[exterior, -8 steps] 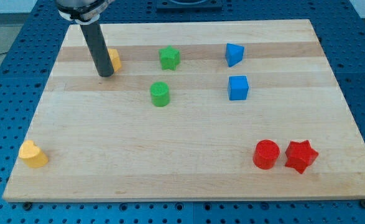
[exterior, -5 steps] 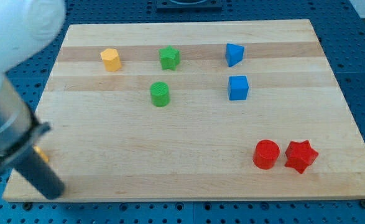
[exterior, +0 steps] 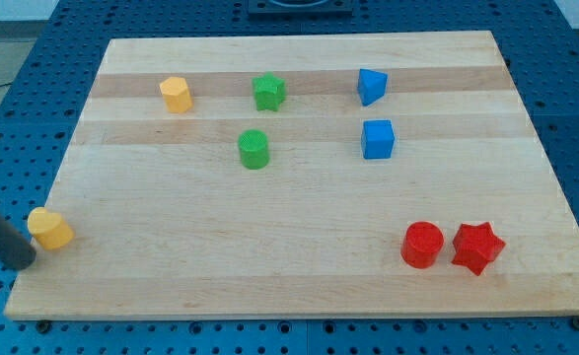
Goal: Push the yellow heart vertically below yellow hexagon
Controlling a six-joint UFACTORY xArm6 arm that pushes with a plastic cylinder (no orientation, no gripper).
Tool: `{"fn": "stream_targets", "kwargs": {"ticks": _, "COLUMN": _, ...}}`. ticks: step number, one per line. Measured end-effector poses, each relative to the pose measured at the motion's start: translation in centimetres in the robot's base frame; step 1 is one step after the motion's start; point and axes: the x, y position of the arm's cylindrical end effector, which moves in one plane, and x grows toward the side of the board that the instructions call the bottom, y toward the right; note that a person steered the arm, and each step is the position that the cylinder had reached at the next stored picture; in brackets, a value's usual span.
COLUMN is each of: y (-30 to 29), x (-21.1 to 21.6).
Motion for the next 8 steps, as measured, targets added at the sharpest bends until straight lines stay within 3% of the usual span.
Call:
{"fn": "stream_targets", "kwargs": {"ticks": 1, "y": 1.4, "x": -4.4}}
{"fn": "stream_targets", "kwargs": {"ticks": 3, "y": 9.1, "x": -6.2}}
{"fn": "stream_targets", "kwargs": {"ticks": 4, "y": 10.8, "x": -9.3}}
{"fn": "stream_targets", "kwargs": {"ticks": 6, "y": 4.3, "x": -10.5}}
{"fn": "stream_targets", "kwargs": {"ticks": 7, "y": 5.2, "x": -13.5}}
{"fn": "stream_targets", "kwargs": {"ticks": 8, "y": 6.7, "x": -13.3}}
